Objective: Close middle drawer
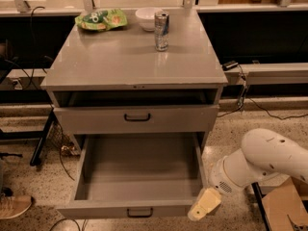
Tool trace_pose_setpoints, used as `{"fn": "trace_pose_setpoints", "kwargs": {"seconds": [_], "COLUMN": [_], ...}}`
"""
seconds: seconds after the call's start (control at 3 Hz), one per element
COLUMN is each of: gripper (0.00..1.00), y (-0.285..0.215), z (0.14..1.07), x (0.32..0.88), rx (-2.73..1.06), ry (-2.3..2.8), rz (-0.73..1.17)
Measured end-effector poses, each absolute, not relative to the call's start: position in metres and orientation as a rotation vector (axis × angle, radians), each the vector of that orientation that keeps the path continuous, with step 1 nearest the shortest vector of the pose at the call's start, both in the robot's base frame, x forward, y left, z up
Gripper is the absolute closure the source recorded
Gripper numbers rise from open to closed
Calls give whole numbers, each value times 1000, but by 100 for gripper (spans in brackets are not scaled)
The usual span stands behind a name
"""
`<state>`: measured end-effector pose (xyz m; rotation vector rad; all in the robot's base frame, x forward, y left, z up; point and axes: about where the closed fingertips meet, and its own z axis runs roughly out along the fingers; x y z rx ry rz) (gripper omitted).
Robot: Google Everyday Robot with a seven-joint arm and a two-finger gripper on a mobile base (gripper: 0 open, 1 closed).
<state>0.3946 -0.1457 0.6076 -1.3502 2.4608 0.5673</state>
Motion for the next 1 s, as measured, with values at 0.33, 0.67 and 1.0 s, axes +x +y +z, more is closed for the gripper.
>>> {"fn": "trace_pose_setpoints", "kwargs": {"seconds": [0.33,0.67,1.0], "gripper": [0,19,41], "y": [-149,-159,-171], "z": [590,552,522], "x": [382,359,345], "rx": [-1304,-1177,-1081], "ry": [2492,2539,2590], "rz": [602,673,691]}}
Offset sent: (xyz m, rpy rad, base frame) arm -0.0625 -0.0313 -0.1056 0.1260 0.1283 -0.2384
